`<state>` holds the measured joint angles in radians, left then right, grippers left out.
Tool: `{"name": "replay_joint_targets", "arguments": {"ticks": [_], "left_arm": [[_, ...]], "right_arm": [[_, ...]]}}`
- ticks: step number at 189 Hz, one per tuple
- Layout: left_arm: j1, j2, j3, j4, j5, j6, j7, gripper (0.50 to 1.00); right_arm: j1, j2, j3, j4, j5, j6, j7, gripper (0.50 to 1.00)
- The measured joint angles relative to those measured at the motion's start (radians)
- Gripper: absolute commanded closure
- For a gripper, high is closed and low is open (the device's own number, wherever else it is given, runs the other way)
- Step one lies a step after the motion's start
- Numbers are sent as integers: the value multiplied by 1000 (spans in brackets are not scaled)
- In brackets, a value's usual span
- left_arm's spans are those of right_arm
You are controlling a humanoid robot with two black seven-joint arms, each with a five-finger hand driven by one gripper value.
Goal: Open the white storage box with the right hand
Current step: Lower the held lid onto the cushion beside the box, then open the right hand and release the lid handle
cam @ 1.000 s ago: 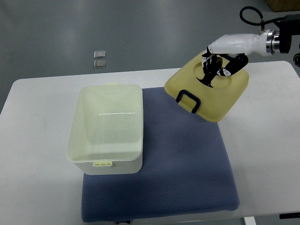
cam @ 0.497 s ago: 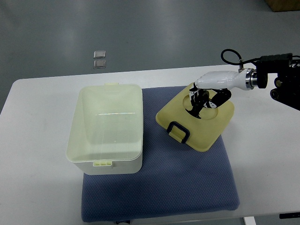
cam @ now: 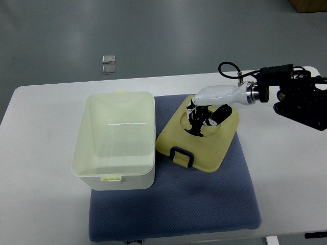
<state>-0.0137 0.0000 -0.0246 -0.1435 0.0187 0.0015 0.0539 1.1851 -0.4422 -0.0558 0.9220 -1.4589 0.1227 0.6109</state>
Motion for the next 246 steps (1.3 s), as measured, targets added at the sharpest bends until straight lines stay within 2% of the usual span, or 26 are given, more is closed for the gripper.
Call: {"name": "replay_joint_targets", "arguments": {"ticks": [92,104,105,106,107,108,109,110,111,112,113,114,115,116,117,122,130,146,188,246], "left_arm": [[0,0,0,0,0,0,0,500],[0,0,0,0,0,0,0,500],[0,0,0,0,0,0,0,500],[0,0,0,0,0,0,0,500],[0,0,0,0,0,0,0,500],[0,0,0,0,0,0,0,500],[0,0,0,0,0,0,0,500],[0,0,0,0,0,0,0,500],[0,0,0,0,0,0,0,500],[0,0,0,0,0,0,0,500],[0,0,0,0,0,0,0,500],[0,0,0,0,0,0,0,500],[0,0,0,0,0,0,0,500],[0,0,0,0,0,0,0,500],[0,0,0,0,0,0,0,500],[0,0,0,0,0,0,0,500],[0,0,0,0,0,0,0,500],[0,0,0,0,0,0,0,500],[0,0,0,0,0,0,0,500],[0,0,0,0,0,0,0,500]], "right_arm": [[-28,21,-6,-3,-3,0,0,996],[-29,21,-6,-4,-3,0,0,881],[-29,21,-6,-4,-3,0,0,853],[-29,21,-6,-4,-3,1,0,852],[-29,21,-6,-4,-3,1,0,818],[-30,21,-6,-4,-3,1,0,818],[-30,21,-6,-4,-3,2,0,783],[-30,21,-6,-5,-2,2,0,783],[-30,21,-5,-5,-2,2,0,742],[-30,21,-5,-5,-1,3,0,742],[-30,20,-5,-5,0,4,0,706],[-30,20,-5,-5,1,4,0,705],[-30,20,-5,-5,1,4,0,675],[-30,20,-5,-5,2,5,0,675],[-30,19,-5,-5,3,5,0,652],[-31,18,-3,-6,7,7,0,619],[-32,17,1,-6,11,11,0,599],[-33,15,5,-6,16,20,0,581],[-32,-1,9,-6,64,41,0,576],[-33,-53,119,-8,367,49,0,574]]}}
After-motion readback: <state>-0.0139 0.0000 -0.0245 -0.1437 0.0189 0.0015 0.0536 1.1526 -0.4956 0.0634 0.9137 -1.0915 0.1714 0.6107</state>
